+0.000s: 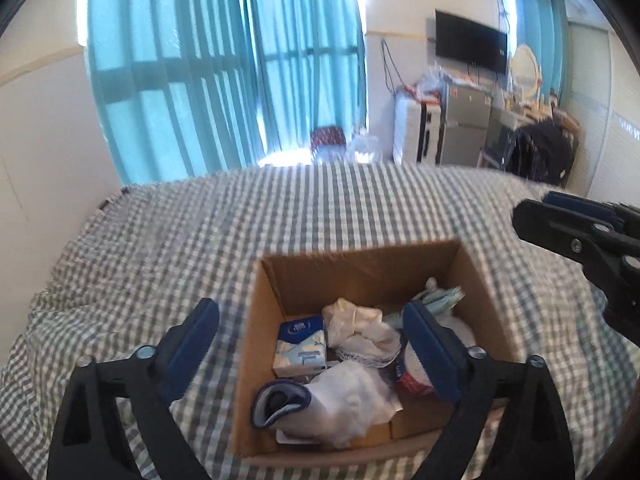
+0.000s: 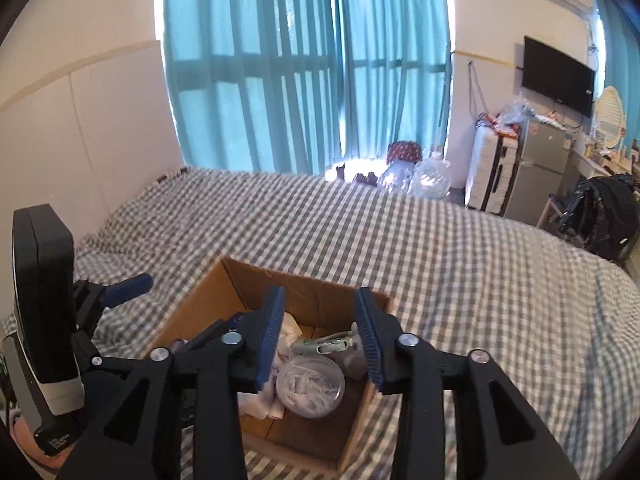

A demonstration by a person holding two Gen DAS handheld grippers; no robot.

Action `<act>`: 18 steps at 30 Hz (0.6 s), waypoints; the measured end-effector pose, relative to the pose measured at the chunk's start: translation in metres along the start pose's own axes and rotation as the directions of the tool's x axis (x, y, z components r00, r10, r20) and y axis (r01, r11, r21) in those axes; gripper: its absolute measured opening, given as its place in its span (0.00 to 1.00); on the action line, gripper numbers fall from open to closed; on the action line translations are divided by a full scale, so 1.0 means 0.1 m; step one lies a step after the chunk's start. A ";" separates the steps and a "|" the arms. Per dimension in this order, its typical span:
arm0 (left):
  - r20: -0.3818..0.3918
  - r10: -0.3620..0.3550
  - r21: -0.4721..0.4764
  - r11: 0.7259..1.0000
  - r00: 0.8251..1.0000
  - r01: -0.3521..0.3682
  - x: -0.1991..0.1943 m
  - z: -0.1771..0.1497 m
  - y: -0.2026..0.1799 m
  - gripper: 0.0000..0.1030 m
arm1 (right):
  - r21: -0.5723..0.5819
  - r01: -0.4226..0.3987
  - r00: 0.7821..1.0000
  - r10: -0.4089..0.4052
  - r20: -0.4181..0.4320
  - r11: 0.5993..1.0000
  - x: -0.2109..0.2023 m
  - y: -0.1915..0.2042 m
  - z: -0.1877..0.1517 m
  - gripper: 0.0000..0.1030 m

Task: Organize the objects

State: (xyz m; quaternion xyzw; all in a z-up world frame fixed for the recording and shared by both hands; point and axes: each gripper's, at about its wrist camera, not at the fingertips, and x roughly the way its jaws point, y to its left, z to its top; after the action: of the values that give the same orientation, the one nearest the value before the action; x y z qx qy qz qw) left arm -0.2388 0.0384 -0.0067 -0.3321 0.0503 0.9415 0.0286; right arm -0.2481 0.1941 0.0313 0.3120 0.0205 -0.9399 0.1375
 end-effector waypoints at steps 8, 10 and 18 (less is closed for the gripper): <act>0.115 0.039 -0.017 0.999 0.993 -0.038 -0.87 0.20 0.09 1.00 | 0.002 0.136 0.980 -0.135 0.148 0.991 -1.15 0.17 0.19 0.87; 0.134 0.028 -0.044 0.999 0.991 -0.023 -1.07 0.18 0.16 1.00 | 0.014 0.185 0.970 -0.185 0.158 0.983 -1.42 0.21 0.16 0.94; 0.207 0.010 -0.149 0.989 0.978 0.021 -1.62 -0.18 0.42 1.00 | 0.104 0.201 0.956 -0.219 0.197 0.974 -1.96 0.22 -0.34 1.00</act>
State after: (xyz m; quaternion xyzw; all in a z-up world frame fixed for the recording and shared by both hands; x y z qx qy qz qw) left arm -0.1055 -0.0086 0.0840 -0.2337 -0.0248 0.9719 0.0111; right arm -0.0714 0.2254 0.1209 0.2137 0.0002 -0.9766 0.0252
